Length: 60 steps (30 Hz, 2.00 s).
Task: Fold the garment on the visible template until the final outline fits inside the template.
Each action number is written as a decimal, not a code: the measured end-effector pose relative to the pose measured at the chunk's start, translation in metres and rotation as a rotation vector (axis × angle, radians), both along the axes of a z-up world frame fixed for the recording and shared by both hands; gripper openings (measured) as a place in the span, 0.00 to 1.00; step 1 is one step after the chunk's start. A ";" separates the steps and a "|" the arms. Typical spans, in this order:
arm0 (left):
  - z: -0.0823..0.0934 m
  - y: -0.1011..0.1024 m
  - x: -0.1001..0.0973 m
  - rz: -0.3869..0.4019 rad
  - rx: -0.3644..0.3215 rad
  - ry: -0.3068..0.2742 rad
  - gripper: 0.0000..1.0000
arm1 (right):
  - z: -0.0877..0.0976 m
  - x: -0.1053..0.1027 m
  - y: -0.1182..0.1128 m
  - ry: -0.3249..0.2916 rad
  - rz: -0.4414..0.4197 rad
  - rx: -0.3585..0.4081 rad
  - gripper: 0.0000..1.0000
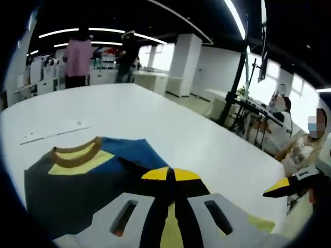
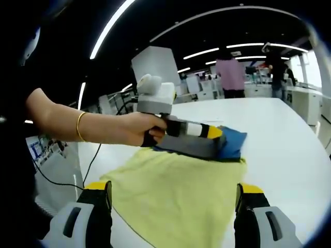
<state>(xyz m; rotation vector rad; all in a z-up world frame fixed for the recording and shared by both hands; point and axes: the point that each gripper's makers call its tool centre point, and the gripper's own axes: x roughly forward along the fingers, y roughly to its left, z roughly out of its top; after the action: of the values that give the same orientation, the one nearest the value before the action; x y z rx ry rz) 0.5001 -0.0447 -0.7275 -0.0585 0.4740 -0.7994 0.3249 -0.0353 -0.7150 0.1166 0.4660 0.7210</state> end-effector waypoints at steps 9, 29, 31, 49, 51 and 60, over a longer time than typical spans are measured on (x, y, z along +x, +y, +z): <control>-0.009 -0.003 -0.004 -0.033 0.038 -0.004 0.00 | 0.001 0.000 -0.005 -0.002 -0.012 0.004 0.99; -0.003 0.015 -0.014 -0.054 0.016 -0.036 0.74 | -0.001 0.001 -0.002 0.017 0.009 -0.012 0.99; -0.001 0.019 -0.016 -0.058 0.016 -0.045 0.81 | -0.001 0.002 -0.001 0.020 0.013 -0.013 0.98; 0.026 0.067 -0.048 -0.098 -0.007 -0.101 0.99 | 0.002 0.024 -0.013 -0.004 0.021 -0.064 0.83; 0.028 0.072 -0.056 -0.110 -0.002 -0.109 0.99 | 0.001 0.029 -0.015 -0.009 0.016 -0.074 0.79; 0.040 0.099 -0.081 -0.106 -0.011 -0.127 0.99 | -0.007 0.052 -0.022 -0.023 0.007 -0.132 0.58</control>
<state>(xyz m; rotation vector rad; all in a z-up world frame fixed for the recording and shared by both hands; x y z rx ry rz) 0.4187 0.0540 -0.6877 0.0074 0.3550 -0.9043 0.3765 -0.0577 -0.7219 -0.0172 0.4903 0.6963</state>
